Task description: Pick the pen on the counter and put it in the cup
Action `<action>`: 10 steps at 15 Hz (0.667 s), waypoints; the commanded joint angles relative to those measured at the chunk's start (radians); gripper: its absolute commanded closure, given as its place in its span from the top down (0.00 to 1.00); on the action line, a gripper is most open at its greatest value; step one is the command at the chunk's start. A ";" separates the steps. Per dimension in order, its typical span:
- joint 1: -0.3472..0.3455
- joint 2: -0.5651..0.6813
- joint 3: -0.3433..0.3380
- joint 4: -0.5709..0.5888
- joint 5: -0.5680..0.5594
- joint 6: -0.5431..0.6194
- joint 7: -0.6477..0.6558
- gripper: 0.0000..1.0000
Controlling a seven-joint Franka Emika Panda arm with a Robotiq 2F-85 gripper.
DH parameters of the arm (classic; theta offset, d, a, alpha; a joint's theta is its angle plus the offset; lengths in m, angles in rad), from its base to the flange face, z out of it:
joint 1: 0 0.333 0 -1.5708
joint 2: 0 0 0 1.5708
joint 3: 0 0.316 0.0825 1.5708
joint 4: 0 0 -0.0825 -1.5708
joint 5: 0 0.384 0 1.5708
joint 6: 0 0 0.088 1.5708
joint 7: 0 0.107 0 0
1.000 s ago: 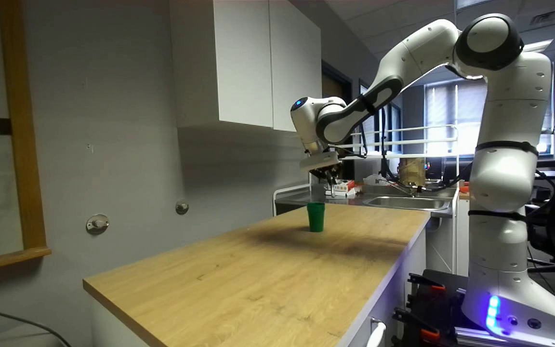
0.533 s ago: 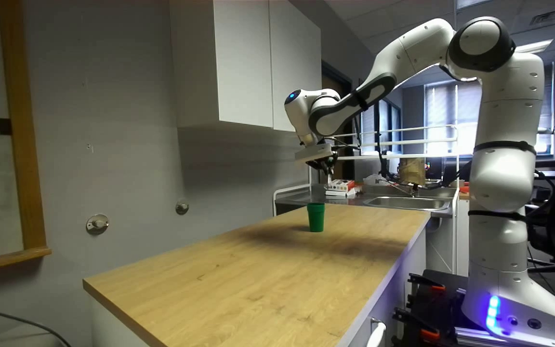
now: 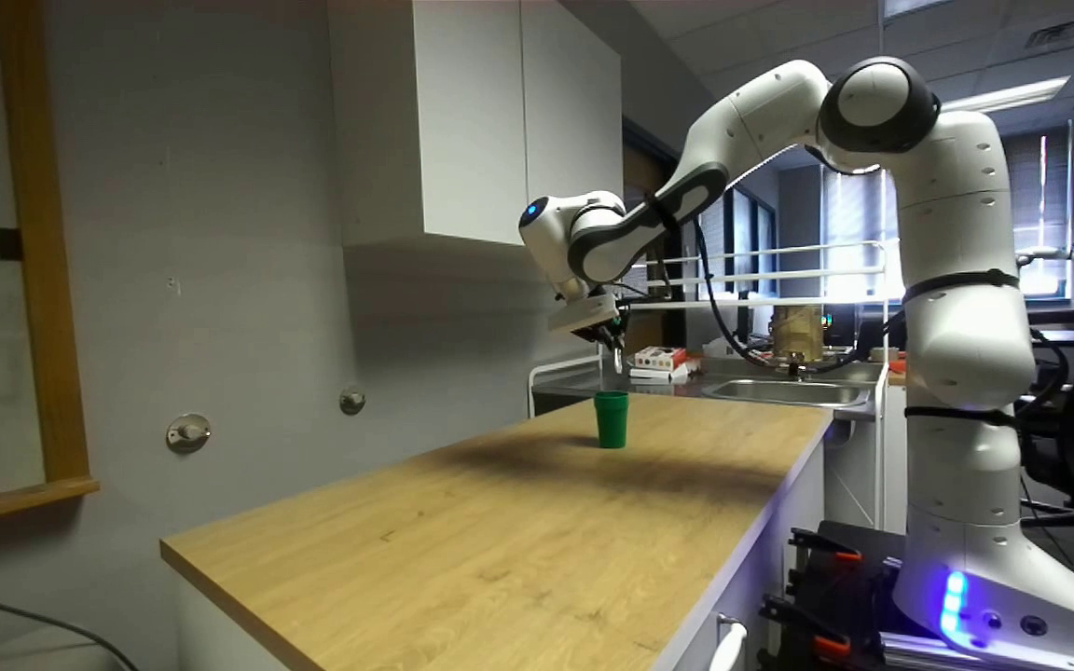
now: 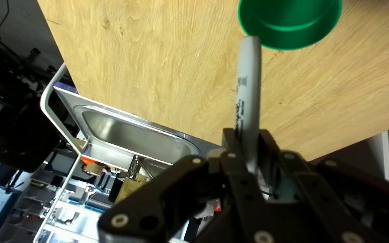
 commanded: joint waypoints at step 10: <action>0.050 0.218 -0.047 0.151 -0.075 -0.052 0.045 0.06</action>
